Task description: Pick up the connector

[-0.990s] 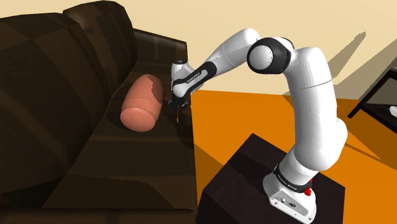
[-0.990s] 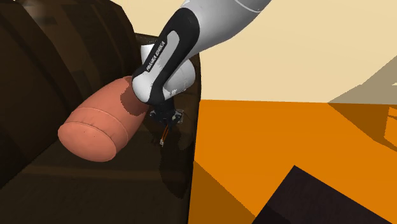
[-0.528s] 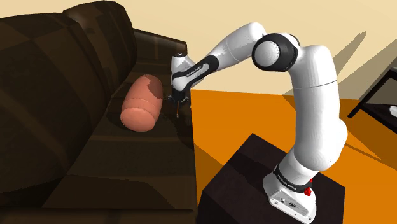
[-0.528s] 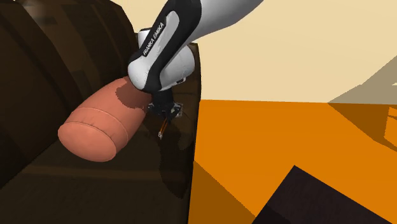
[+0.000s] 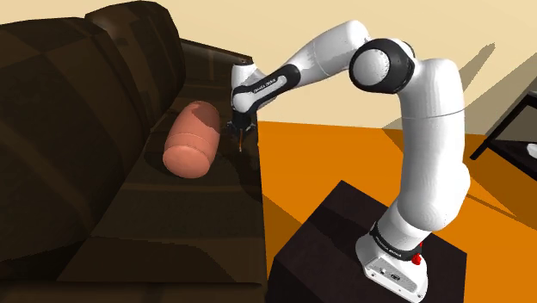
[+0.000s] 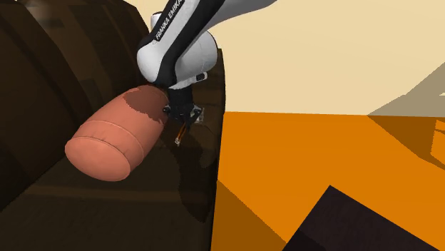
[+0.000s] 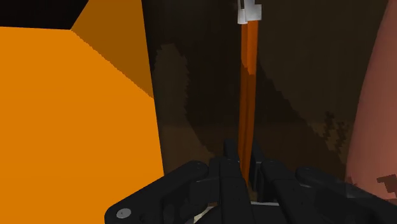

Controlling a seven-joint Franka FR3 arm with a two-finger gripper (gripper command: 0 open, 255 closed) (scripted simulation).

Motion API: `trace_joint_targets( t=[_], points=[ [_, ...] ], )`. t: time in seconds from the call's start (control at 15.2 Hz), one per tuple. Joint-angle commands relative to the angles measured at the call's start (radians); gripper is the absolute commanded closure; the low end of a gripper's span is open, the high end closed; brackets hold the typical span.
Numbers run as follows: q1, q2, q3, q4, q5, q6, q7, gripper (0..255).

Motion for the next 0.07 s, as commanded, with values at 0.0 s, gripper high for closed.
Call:
trace_joint_targets(
  t=[0.0],
  points=[
    [-0.002, -0.007, 0.001, -0.004, 0.001, -0.004, -0.002, 255]
  ],
)
